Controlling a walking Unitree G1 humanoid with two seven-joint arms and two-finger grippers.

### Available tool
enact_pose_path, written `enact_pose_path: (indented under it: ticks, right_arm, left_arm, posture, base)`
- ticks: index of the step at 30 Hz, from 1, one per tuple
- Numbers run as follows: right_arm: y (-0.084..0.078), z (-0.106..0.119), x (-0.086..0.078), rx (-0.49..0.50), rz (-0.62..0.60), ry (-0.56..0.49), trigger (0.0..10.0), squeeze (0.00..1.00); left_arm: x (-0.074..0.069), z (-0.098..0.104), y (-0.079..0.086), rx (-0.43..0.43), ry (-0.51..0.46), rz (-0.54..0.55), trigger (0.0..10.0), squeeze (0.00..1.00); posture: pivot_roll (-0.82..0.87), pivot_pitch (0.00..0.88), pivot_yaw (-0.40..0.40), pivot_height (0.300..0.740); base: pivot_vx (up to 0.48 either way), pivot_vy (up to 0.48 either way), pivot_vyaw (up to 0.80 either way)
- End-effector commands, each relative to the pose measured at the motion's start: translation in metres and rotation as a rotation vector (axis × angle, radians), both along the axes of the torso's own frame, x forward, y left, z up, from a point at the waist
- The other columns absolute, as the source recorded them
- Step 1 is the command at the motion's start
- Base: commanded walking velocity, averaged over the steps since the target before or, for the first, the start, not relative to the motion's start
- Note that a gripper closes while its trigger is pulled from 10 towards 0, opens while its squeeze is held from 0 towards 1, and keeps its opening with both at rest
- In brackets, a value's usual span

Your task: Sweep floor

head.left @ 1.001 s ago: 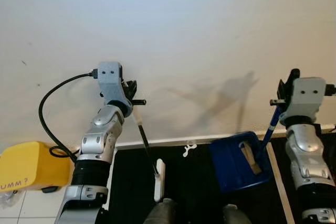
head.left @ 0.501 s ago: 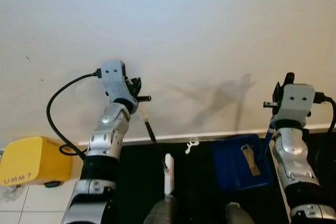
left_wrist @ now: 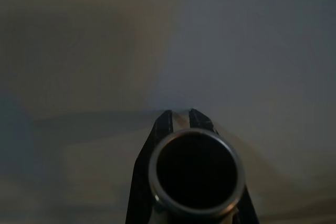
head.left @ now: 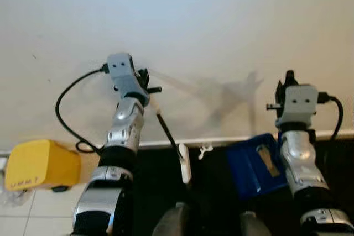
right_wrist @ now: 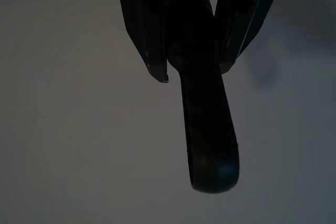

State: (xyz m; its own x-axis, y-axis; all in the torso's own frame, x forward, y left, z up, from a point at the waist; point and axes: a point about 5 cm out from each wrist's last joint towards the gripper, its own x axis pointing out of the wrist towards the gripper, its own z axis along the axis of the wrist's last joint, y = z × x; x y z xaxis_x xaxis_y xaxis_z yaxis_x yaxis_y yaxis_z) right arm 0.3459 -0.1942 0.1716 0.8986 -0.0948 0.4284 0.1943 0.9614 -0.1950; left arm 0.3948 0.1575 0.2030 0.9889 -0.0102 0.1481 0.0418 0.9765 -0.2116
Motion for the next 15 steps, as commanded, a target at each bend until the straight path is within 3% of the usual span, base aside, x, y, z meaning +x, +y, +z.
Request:
enact_pose_path:
  ticks: [1, 8, 9, 10, 15]
  right_arm:
    - [0.016, -0.009, -0.002, 0.023, 0.054, 0.015, 10.0, 0.00]
    - [0.020, -0.010, -0.003, 0.032, 0.064, 0.009, 10.0, 0.00]
    - [0.021, -0.011, -0.003, 0.033, 0.065, 0.011, 10.0, 0.00]
    - [0.023, -0.011, -0.003, 0.035, 0.069, 0.012, 10.0, 0.00]
    - [0.028, -0.010, -0.004, 0.039, 0.077, 0.008, 10.0, 0.00]
  left_arm:
    - [0.000, -0.006, 0.003, 0.050, 0.003, 0.019, 10.0, 0.34]
    - [0.004, -0.009, -0.004, -0.003, 0.003, 0.010, 10.0, 0.35]
    - [0.005, -0.010, -0.009, -0.053, 0.012, 0.002, 10.0, 0.35]
    - [0.007, -0.013, -0.021, -0.155, 0.031, -0.023, 10.0, 0.35]
    - [0.011, -0.007, -0.048, -0.336, 0.041, -0.088, 10.0, 0.35]
  posture:
    - [0.07, 0.425, 0.220, 0.740]
    - [0.06, 0.450, 0.218, 0.740]
    - [0.06, 0.453, 0.217, 0.740]
    - [0.05, 0.462, 0.216, 0.740]
    - [0.02, 0.470, 0.217, 0.740]
  base:
    - [0.000, 0.000, 0.00]
    - [0.000, 0.000, 0.00]
    - [0.000, 0.000, 0.00]
    - [0.000, 0.000, 0.00]
    - [0.000, 0.000, 0.00]
